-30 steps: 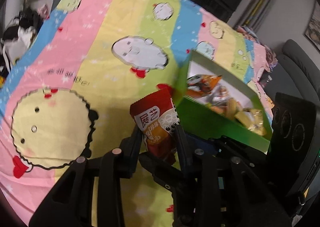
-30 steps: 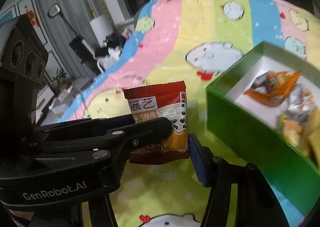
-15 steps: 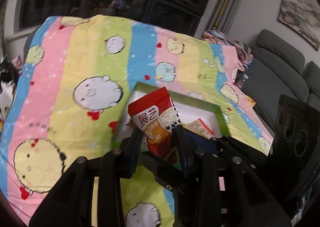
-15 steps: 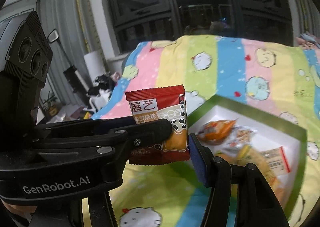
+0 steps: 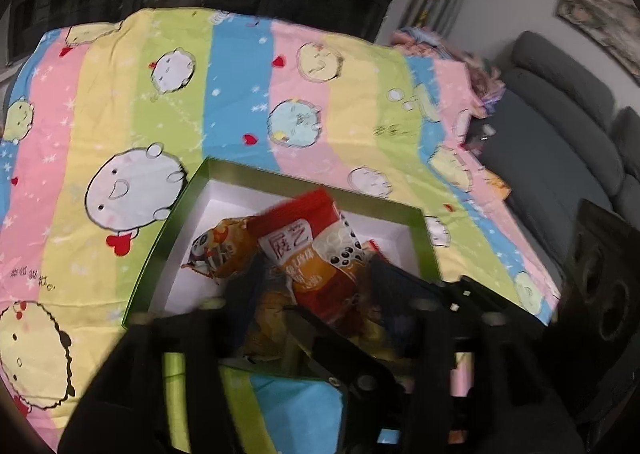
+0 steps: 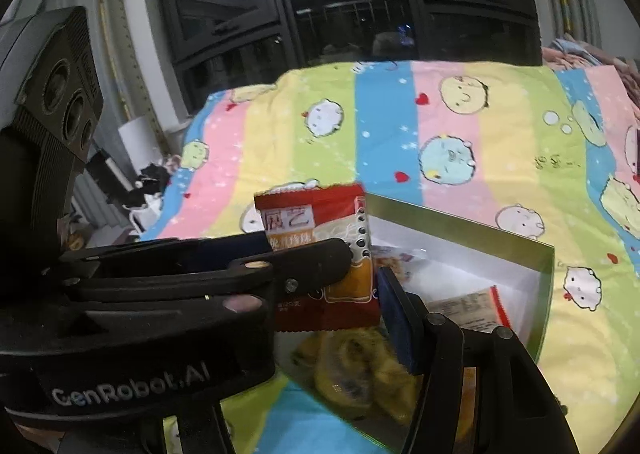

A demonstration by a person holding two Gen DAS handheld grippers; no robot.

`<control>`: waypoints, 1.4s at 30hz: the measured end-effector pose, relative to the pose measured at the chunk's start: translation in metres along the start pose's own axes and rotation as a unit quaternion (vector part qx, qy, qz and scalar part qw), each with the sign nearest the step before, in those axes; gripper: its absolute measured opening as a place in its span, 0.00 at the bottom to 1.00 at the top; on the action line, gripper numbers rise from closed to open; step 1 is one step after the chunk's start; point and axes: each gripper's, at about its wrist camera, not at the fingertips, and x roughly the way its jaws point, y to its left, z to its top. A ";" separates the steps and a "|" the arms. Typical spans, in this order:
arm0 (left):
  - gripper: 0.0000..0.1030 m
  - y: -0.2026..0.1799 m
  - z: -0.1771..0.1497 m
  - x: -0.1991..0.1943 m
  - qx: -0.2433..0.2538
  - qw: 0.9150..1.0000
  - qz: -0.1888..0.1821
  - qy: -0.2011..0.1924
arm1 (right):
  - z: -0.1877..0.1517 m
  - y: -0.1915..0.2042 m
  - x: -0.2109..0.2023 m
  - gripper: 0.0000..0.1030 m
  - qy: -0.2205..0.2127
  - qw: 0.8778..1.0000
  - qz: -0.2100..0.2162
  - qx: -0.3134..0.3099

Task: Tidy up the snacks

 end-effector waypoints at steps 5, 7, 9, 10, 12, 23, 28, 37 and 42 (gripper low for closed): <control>0.98 0.002 0.008 -0.008 -0.013 0.999 0.029 -0.015 | -0.004 -0.011 0.001 0.59 0.019 1.000 -0.020 0.005; 0.99 0.001 0.010 -0.014 -0.013 0.999 0.048 -0.019 | -0.006 -0.014 -0.004 0.59 0.021 0.999 -0.026 0.008; 0.99 0.001 0.010 -0.023 -0.009 0.997 0.069 -0.029 | -0.006 -0.016 -0.009 0.59 0.022 0.999 -0.032 0.012; 0.99 0.001 0.011 -0.028 -0.008 0.996 0.081 -0.031 | -0.006 -0.018 -0.012 0.59 0.023 0.999 -0.037 0.014; 0.99 0.003 0.011 -0.035 -0.012 0.995 0.094 -0.030 | -0.004 -0.020 -0.019 0.63 0.025 0.999 -0.047 0.012; 1.00 0.001 0.014 -0.062 -0.035 0.988 0.150 -0.014 | 0.007 -0.024 -0.062 0.76 0.011 0.996 -0.086 0.011; 1.00 -0.008 0.012 -0.067 -0.042 0.987 0.153 -0.002 | 0.010 -0.030 -0.070 0.76 0.025 0.996 -0.083 0.023; 1.00 -0.024 0.016 -0.062 -0.008 0.980 0.201 0.009 | 0.010 -0.034 -0.077 0.76 0.030 0.995 -0.087 0.029; 1.00 -0.027 0.017 -0.056 -0.003 0.981 0.195 0.015 | 0.013 -0.038 -0.076 0.76 0.034 0.995 -0.090 0.028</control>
